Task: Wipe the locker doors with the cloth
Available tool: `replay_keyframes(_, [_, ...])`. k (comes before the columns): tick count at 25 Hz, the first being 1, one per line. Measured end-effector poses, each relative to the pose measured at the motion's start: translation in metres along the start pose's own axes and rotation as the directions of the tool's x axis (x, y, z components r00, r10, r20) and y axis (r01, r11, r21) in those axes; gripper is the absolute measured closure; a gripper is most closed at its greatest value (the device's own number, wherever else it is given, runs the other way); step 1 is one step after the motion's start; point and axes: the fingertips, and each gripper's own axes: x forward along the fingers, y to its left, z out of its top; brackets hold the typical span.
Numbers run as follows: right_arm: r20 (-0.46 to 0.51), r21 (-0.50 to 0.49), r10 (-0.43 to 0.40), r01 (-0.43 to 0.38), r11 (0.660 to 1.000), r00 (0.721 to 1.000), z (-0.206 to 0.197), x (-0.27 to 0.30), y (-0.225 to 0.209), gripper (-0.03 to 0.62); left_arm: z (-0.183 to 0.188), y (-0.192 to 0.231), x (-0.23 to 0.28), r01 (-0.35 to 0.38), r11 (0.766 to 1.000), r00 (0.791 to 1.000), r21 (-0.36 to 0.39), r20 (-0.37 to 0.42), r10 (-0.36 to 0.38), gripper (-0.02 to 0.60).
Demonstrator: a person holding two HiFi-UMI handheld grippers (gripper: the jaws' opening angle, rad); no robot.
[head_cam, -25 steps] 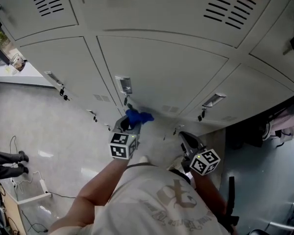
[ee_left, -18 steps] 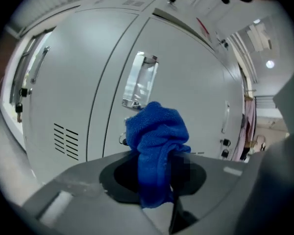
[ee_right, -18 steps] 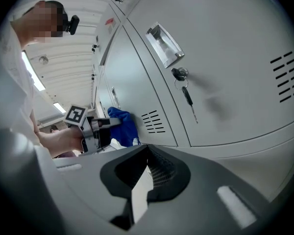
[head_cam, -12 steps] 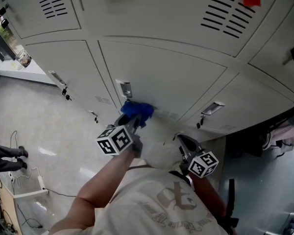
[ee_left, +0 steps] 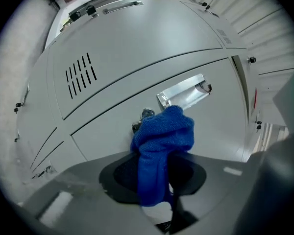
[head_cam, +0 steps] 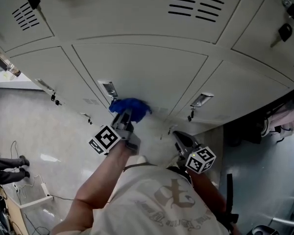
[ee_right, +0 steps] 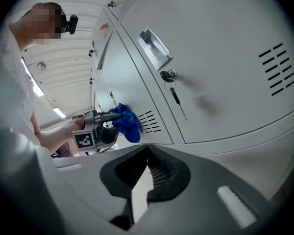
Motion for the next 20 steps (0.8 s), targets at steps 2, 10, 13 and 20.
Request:
replay_keyframes(2, [-0.001, -0.012, -0.011, 0.011, 1.000, 1.000, -0.001, -0.004, -0.001, 0.586, -0.010, -0.005, 0.005, 0.010, 1.000, 1.000, 0.010, -0.027, -0.010, 0.451])
replay_keyframes(10, [0.019, -0.026, -0.035, 0.035, 0.999, 0.999, 0.003, -0.016, -0.006, 0.585, -0.060, -0.028, 0.024, 0.034, 0.981, 0.990, 0.193, -0.141, -0.007, 0.451])
replay_keyframes(13, [0.024, -0.022, -0.048, 0.048, 0.999, 0.999, 0.004, -0.021, -0.010, 0.586, -0.081, -0.037, 0.031, 0.076, 0.973, 0.979, 0.216, -0.202, -0.032, 0.451])
replay_keyframes(20, [0.038, 0.000, -0.063, 0.063, 0.998, 0.997, 0.003, -0.029, -0.015, 0.585, -0.118, -0.059, 0.044, 0.170, 0.917, 0.942, 0.362, -0.334, -0.043, 0.451])
